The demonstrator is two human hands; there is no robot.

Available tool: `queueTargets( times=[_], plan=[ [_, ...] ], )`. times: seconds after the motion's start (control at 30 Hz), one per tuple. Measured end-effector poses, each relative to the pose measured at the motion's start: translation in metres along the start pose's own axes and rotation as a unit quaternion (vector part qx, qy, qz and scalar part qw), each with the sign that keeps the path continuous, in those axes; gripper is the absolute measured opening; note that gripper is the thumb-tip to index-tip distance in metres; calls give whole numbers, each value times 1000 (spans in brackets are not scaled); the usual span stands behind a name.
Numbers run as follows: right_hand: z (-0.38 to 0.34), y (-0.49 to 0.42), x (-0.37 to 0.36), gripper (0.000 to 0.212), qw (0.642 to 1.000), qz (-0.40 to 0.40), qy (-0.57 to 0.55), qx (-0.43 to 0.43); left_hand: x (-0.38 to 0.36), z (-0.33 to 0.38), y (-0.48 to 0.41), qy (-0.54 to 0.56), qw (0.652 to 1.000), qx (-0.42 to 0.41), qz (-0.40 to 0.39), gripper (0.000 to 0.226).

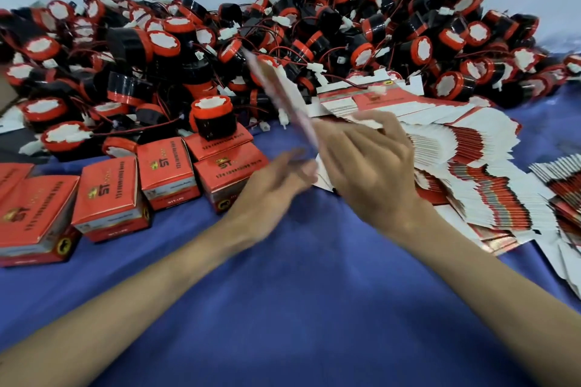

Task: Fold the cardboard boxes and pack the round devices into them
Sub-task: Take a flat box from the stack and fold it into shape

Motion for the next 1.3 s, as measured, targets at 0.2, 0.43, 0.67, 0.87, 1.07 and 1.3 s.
queueTargets(
  times=[0.2,0.43,0.67,0.87,1.07,1.3],
  plan=[
    [-23,34,-4,14,981,-59,-177,-56,9,-9,3,163,986,35,29,30],
    [20,32,-1,24,825,-44,-339,-451,11,-2,7,69,995,-33,58,106],
    [47,35,-10,25,826,-109,-259,-488,24,-5,6,121,978,-61,156,21],
    [37,32,-12,39,887,-180,-109,-412,27,-4,8,-6,985,-48,163,56],
    [-15,46,-22,92,802,-392,-289,-346,12,17,12,-63,984,-157,52,37],
    [-18,47,-20,108,804,-308,-330,-387,14,17,16,-15,985,-162,56,40]
  ],
)
Point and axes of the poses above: each hand's wrist, its own y-axis away from the middle knuckle, its own x-axis out of the back of the hand, z = x × y, the point moved 5 cm from there along -y, towards the middle knuckle, and after that the axes turned 10 degrees about -x, right-handed, at the moved point
